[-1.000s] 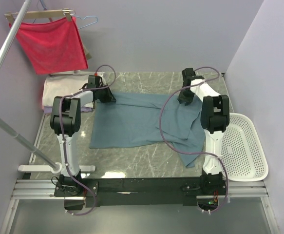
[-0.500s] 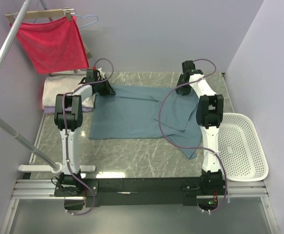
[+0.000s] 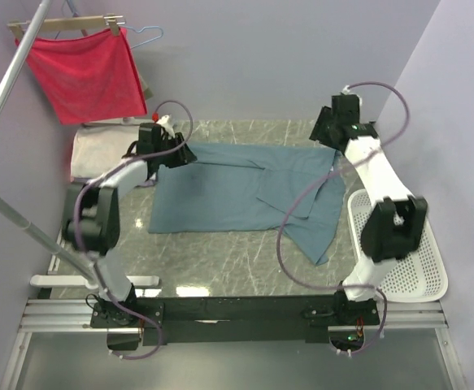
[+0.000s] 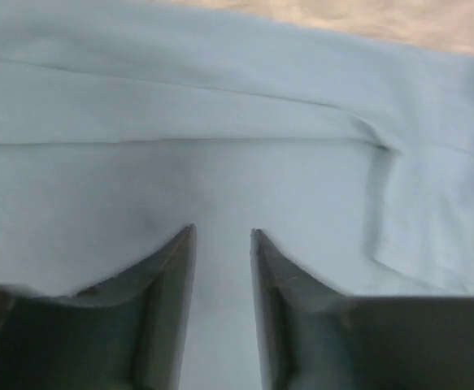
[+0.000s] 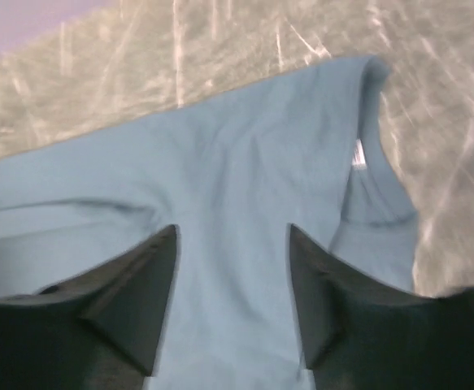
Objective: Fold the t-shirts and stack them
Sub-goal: Fold the flattened tshirt in 1/3 of the way, then grap the side of the flattened tshirt closest away from the robot with both arms
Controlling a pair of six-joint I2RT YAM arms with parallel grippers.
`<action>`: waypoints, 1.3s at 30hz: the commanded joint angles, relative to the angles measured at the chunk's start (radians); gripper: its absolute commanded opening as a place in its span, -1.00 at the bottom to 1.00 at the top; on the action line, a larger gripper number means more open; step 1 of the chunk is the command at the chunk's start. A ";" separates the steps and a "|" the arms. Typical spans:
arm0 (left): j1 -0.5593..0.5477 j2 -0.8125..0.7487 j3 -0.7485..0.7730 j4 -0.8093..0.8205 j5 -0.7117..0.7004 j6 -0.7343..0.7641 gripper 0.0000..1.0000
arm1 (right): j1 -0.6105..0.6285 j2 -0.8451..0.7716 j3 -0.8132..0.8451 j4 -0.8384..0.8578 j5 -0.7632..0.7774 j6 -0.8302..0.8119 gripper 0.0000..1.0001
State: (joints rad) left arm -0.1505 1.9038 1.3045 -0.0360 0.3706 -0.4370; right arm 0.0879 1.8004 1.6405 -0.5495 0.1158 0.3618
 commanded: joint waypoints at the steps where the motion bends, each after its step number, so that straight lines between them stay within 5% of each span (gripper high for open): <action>1: -0.020 -0.268 -0.232 0.113 -0.081 -0.051 0.32 | 0.012 -0.213 -0.288 -0.033 0.025 0.074 0.35; 5: -0.021 -0.507 -0.439 0.079 -0.160 -0.103 0.99 | 0.059 -0.438 -0.600 -0.020 0.047 0.115 0.57; 10: -0.020 -0.744 -0.637 -0.037 -0.309 -0.167 0.99 | 0.134 -0.709 -0.861 -0.093 0.047 0.201 0.68; 17: -0.020 -0.989 -0.778 -0.177 -0.410 -0.235 0.99 | 0.328 -0.839 -0.955 -0.172 0.062 0.423 0.68; 27: -0.020 -1.046 -0.876 -0.191 -0.403 -0.327 0.99 | 0.489 -0.796 -1.007 -0.271 0.274 0.712 0.68; 39: 0.020 -0.878 -0.916 -0.028 -0.364 -0.307 0.99 | 0.538 -0.678 -1.085 -0.273 0.331 0.827 0.53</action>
State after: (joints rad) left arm -0.1501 1.0210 0.4019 -0.1551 -0.0132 -0.7456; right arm 0.6067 1.1015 0.5522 -0.7971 0.3592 1.1091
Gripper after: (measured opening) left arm 0.995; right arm 0.786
